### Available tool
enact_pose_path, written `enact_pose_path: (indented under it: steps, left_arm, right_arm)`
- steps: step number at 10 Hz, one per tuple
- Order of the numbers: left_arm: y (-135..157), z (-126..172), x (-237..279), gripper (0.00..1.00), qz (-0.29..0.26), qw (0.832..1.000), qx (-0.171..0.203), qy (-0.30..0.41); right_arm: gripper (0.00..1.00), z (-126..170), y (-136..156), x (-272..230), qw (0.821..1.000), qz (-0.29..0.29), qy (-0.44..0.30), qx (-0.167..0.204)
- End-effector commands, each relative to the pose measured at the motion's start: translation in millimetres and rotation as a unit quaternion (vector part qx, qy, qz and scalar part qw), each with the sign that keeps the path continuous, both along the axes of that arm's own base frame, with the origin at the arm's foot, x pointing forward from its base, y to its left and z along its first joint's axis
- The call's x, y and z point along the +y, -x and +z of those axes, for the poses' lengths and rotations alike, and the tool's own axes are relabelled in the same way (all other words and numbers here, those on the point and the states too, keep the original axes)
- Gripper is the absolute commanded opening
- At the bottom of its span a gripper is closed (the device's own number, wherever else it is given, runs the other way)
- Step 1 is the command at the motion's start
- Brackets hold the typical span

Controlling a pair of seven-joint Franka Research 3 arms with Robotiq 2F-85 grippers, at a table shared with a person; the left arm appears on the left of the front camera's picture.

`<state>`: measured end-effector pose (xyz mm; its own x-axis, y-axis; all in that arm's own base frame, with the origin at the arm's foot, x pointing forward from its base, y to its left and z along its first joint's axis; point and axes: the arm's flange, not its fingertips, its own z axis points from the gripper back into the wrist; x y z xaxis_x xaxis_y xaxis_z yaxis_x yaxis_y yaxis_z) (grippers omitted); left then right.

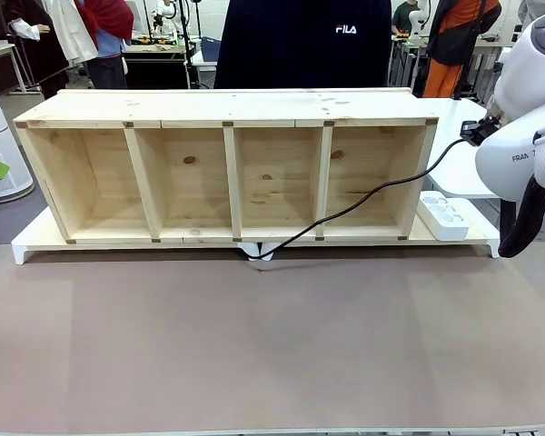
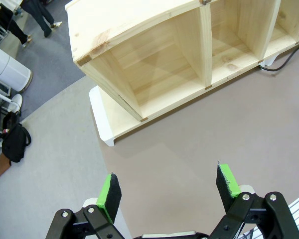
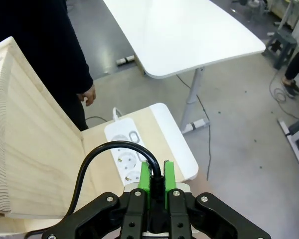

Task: Perform cable management.
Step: Pull the grasped Power Cable to the location of the Power Strip, then release the Power Cable when the human grasps it.

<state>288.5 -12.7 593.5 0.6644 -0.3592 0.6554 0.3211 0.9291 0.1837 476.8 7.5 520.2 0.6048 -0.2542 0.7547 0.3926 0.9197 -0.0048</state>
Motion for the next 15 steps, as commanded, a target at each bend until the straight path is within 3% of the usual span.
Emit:
enact_pose_path:
  steps: [1, 15]
  left_arm:
    - [-0.2, -0.1, 0.4, 1.00, 0.001, 1.000, 0.000, -0.001]
    - [-0.2, -0.1, 0.4, 1.00, 0.001, 1.000, 0.000, -0.001]
  right_arm:
    - [0.14, 3.3, -11.9, -3.8, 1.000, 0.009, 0.013, -0.013]
    - [0.14, 0.4, -1.6, -1.1, 1.000, 0.002, -0.001, -0.004]
